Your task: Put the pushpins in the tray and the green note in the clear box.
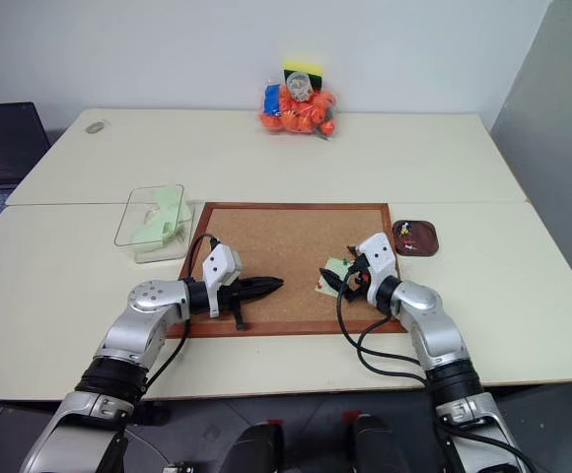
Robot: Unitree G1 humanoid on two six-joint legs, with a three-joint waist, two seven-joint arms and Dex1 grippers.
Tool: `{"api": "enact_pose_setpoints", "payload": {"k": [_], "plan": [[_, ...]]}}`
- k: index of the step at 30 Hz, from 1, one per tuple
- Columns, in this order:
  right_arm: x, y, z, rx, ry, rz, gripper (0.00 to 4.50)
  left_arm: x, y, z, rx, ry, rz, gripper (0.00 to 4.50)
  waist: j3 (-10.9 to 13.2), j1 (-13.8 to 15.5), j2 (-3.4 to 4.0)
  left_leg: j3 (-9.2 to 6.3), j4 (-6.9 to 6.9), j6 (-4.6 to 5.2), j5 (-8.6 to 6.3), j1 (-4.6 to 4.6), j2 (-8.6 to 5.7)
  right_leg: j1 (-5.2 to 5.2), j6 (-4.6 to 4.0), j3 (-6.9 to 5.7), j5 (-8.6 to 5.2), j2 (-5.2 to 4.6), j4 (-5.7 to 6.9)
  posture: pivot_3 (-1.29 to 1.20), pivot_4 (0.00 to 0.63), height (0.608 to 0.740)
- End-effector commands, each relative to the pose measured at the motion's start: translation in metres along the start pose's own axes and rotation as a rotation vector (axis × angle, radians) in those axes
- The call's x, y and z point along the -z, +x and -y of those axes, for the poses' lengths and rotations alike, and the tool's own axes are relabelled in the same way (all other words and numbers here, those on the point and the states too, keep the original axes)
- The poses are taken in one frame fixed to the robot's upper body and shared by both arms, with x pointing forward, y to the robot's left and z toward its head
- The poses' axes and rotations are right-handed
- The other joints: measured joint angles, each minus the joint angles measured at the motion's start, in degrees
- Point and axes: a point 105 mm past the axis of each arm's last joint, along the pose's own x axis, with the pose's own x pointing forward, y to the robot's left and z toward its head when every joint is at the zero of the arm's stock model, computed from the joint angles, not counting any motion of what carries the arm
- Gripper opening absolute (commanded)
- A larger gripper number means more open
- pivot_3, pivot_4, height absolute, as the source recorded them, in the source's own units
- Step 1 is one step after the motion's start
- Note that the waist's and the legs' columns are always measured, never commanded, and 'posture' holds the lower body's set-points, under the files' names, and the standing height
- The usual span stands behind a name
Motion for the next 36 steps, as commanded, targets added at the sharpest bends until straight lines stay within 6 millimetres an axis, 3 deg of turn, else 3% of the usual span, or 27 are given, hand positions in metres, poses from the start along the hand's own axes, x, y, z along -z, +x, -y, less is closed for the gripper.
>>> {"api": "enact_pose_setpoints", "payload": {"k": [1,17,22,29,36], "plan": [[-0.011,0.002,0.010,0.025,-0.032,0.036,3.28,0.020,-0.001,0.002,0.001,-0.046,-0.072,0.00,-0.02,0.00,0.02,-0.01,0.00,0.00,0.00,0.00,0.00,0.00,0.00,-0.01,0.00,0.00,0.01,0.00,0.150,0.740],[-0.011,0.008,0.014,0.041,-0.051,0.041,0.04,0.014,-0.001,-0.005,-0.021,-0.028,-0.064,0.00,-0.03,-0.04,0.03,-0.01,0.01,0.00,0.01,0.03,0.00,0.03,0.04,0.00,0.03,0.00,0.03,0.00,0.150,0.740],[-0.014,0.006,0.015,0.058,-0.056,0.056,0.04,0.013,-0.001,-0.007,-0.022,-0.020,-0.067,0.00,-0.03,-0.04,0.03,-0.01,0.01,0.00,0.01,0.02,0.00,0.02,0.04,-0.01,0.03,0.00,0.03,0.00,0.150,0.740],[-0.047,-0.004,0.009,0.048,-0.038,0.200,0.04,0.009,0.001,-0.010,-0.020,-0.018,-0.058,0.00,-0.01,0.10,0.04,-0.04,0.02,0.00,0.01,-0.05,0.00,-0.01,0.04,-0.03,0.03,0.00,0.02,0.00,0.150,0.740],[-0.054,-0.012,0.006,0.050,-0.013,0.229,0.04,0.008,0.003,-0.006,0.003,-0.033,-0.057,0.00,-0.01,0.02,0.05,-0.03,0.01,0.00,0.01,-0.03,0.00,-0.01,0.04,-0.02,0.03,0.00,0.02,0.00,0.150,0.740]]}}
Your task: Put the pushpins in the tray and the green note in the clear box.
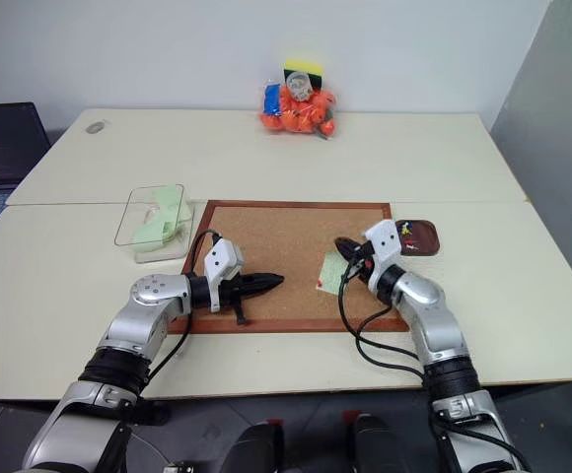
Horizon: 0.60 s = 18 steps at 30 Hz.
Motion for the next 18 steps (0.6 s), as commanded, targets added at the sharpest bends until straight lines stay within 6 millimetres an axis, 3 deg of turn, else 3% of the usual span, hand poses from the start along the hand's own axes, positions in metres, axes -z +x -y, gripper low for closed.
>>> {"api": "enact_pose_setpoints", "payload": {"k": [1,7,14,18], "plan": [[-0.014,-0.005,0.003,0.016,0.014,0.057,0.04,0.012,0.000,0.003,0.006,-0.029,-0.054,0.00,0.00,0.00,0.00,0.00,0.00,0.00,0.00,0.00,0.00,0.00,0.00,0.00,0.00,0.00,0.00,0.00,0.150,0.740],[-0.016,-0.006,0.020,0.116,-0.014,0.047,0.04,0.016,-0.001,0.007,0.023,-0.039,-0.071,0.00,0.00,0.00,0.00,0.01,0.00,0.00,0.00,0.00,0.00,0.00,0.00,0.01,0.00,0.00,-0.01,0.00,0.150,0.740],[-0.015,-0.025,0.094,0.514,-0.060,-0.002,0.04,0.019,-0.002,0.013,0.037,-0.049,-0.080,0.00,0.00,-0.02,0.00,0.04,-0.01,0.00,0.00,-0.01,0.00,-0.01,-0.01,0.04,0.00,0.00,-0.03,0.00,0.150,0.740],[-0.014,-0.032,0.117,0.610,-0.041,-0.025,0.04,0.019,-0.002,0.014,0.036,-0.050,-0.079,0.00,0.00,-0.08,0.00,0.07,-0.03,0.00,0.00,0.00,-0.01,-0.02,-0.03,0.07,-0.01,-0.01,-0.04,0.00,0.150,0.740]]}}
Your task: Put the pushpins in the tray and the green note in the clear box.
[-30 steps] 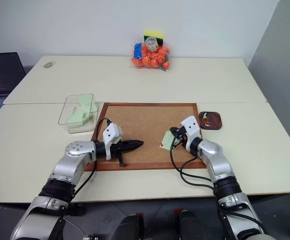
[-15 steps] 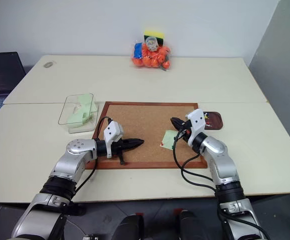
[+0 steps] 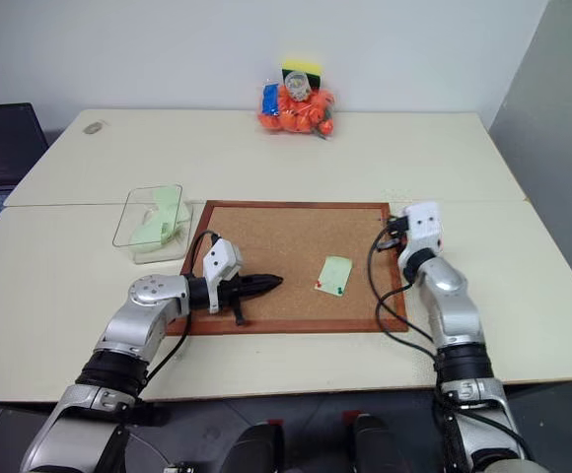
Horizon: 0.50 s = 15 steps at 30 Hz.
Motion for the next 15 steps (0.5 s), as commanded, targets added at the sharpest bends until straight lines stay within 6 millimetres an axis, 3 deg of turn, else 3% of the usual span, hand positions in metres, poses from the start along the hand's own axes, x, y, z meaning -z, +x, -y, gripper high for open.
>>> {"api": "enact_pose_setpoints", "payload": {"k": [1,5,15], "plan": [[-0.014,0.006,0.019,0.084,0.020,0.032,0.04,0.018,0.000,0.009,0.025,-0.033,-0.067,0.00,0.00,-0.08,0.00,0.00,0.00,0.00,0.00,0.00,0.00,0.00,0.00,0.00,0.00,0.00,0.00,0.00,0.150,0.740],[-0.010,0.010,0.026,0.112,0.079,0.008,0.04,0.019,0.000,0.009,0.023,-0.030,-0.067,0.00,0.00,-0.15,0.00,0.01,0.00,0.00,0.00,0.01,0.00,0.00,0.00,0.03,0.00,0.00,0.01,0.00,0.150,0.740],[-0.004,0.012,0.031,0.136,0.139,-0.024,2.14,0.020,0.000,0.009,0.018,-0.024,-0.070,0.00,0.00,-0.14,0.00,0.04,0.00,0.01,0.00,0.00,0.00,0.00,0.00,0.04,0.00,0.00,0.00,0.00,0.150,0.740]]}}
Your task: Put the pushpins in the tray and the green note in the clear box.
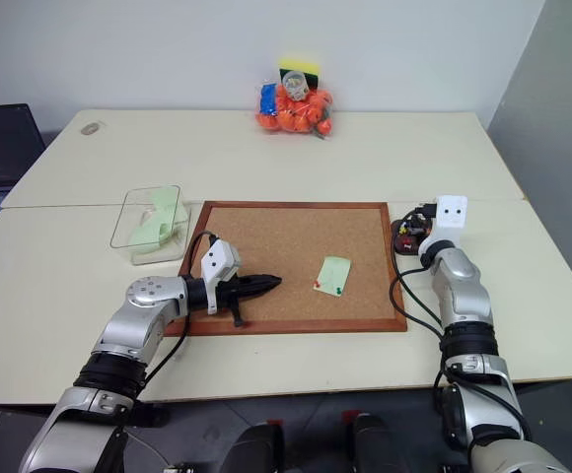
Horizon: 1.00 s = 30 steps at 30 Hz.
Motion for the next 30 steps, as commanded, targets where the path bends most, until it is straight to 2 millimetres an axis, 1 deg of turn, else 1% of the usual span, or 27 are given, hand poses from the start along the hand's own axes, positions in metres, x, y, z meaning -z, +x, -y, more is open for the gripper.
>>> {"api": "enact_pose_setpoints", "payload": {"k": [1,3,4,5,8,9,11,14,16,18,21,24,27,30], "plan": [[-0.019,0.001,0.003,0.007,0.018,0.061,2.41,0.020,0.001,0.009,0.023,-0.026,-0.071,0.00,0.00,0.00,0.00,-0.01,0.00,0.00,0.00,0.00,0.00,0.00,0.00,0.00,0.00,0.00,0.00,0.00,0.150,0.740],[-0.018,0.000,0.003,0.007,0.019,0.059,2.89,0.020,0.001,0.008,0.022,-0.025,-0.070,0.00,0.00,0.00,0.00,-0.01,0.00,0.00,0.00,0.00,0.00,0.00,0.00,0.00,0.00,0.00,0.00,0.00,0.150,0.740],[-0.017,-0.001,0.003,0.008,0.019,0.059,3.02,0.020,0.001,0.008,0.022,-0.025,-0.070,0.00,0.00,0.00,0.00,-0.01,0.00,0.00,0.00,0.00,0.00,0.00,0.00,-0.01,0.00,0.00,0.00,0.00,0.150,0.740],[-0.017,-0.001,0.003,0.010,0.019,0.058,3.27,0.020,0.001,0.008,0.022,-0.024,-0.070,0.00,0.00,0.00,0.00,-0.01,0.00,0.00,0.00,0.00,0.00,0.00,0.00,0.00,0.00,0.00,0.00,0.00,0.150,0.740],[-0.020,-0.004,0.002,-0.002,-0.019,0.074,3.81,0.019,0.001,0.008,0.024,-0.022,-0.069,0.00,0.00,0.00,0.00,-0.01,0.00,0.00,0.00,0.00,0.00,0.00,0.00,-0.01,0.00,0.00,0.00,0.00,0.150,0.740],[-0.021,-0.006,-0.001,-0.021,-0.030,0.083,4.04,0.019,0.002,0.008,0.024,-0.022,-0.069,0.00,0.00,0.01,0.00,-0.01,0.00,0.00,0.00,0.00,0.00,0.00,0.00,-0.01,0.00,0.00,0.00,0.00,0.150,0.740],[-0.027,-0.012,-0.016,-0.126,-0.016,0.119,4.46,0.019,0.002,0.008,0.026,-0.022,-0.069,0.00,0.00,0.02,0.00,-0.01,-0.01,0.00,0.00,-0.01,0.00,0.00,0.00,0.00,0.00,0.00,-0.01,0.00,0.150,0.740],[-0.032,-0.032,-0.051,-0.377,-0.008,0.157,4.46,0.018,0.002,0.007,0.025,-0.022,-0.070,0.00,0.00,0.04,0.00,-0.01,-0.01,0.00,0.00,-0.01,0.00,0.00,0.00,-0.01,0.00,0.00,-0.02,0.00,0.150,0.740],[-0.027,-0.053,-0.072,-0.548,-0.070,0.147,4.46,0.019,0.001,0.006,0.025,-0.023,-0.072,0.00,0.00,0.05,0.03,-0.03,-0.01,0.00,0.00,-0.01,0.01,0.00,0.00,-0.02,-0.01,0.01,-0.01,0.00,0.150,0.740],[-0.018,-0.072,-0.087,-0.676,-0.126,0.119,4.46,0.019,0.000,0.005,0.023,-0.023,-0.073,0.00,-0.01,0.05,0.03,-0.04,0.00,0.00,0.00,-0.01,0.01,0.01,0.01,-0.04,-0.01,0.01,-0.01,0.00,0.150,0.740],[-0.002,-0.092,-0.102,-0.811,-0.183,0.069,4.46,0.019,0.000,0.005,0.022,-0.022,-0.074,0.00,-0.01,0.11,0.03,-0.05,0.01,0.00,0.00,0.01,0.01,0.03,0.01,-0.06,-0.01,0.01,-0.03,0.00,0.150,0.740],[0.011,-0.105,-0.116,-0.909,-0.209,0.034,4.46,0.019,0.001,0.005,0.023,-0.022,-0.074,0.00,-0.01,0.11,0.03,-0.06,0.01,0.00,0.00,0.01,0.00,0.02,0.01,-0.08,-0.01,0.01,-0.03,0.00,0.150,0.740],[0.026,-0.110,-0.129,-0.974,-0.220,-0.004,4.46,0.018,0.001,0.005,0.025,-0.020,-0.073,0.00,-0.01,0.07,0.02,-0.07,0.01,0.00,0.00,0.02,0.01,0.03,0.01,-0.10,-0.01,0.02,-0.02,0.00,0.150,0.740],[0.033,-0.110,-0.131,-0.987,-0.220,-0.024,4.46,0.018,0.001,0.004,0.024,-0.012,-0.077,0.00,-0.01,0.12,0.02,-0.08,0.01,0.00,0.00,0.02,0.00,0.03,0.01,-0.11,-0.01,0.02,-0.02,0.00,0.150,0.740]]}}
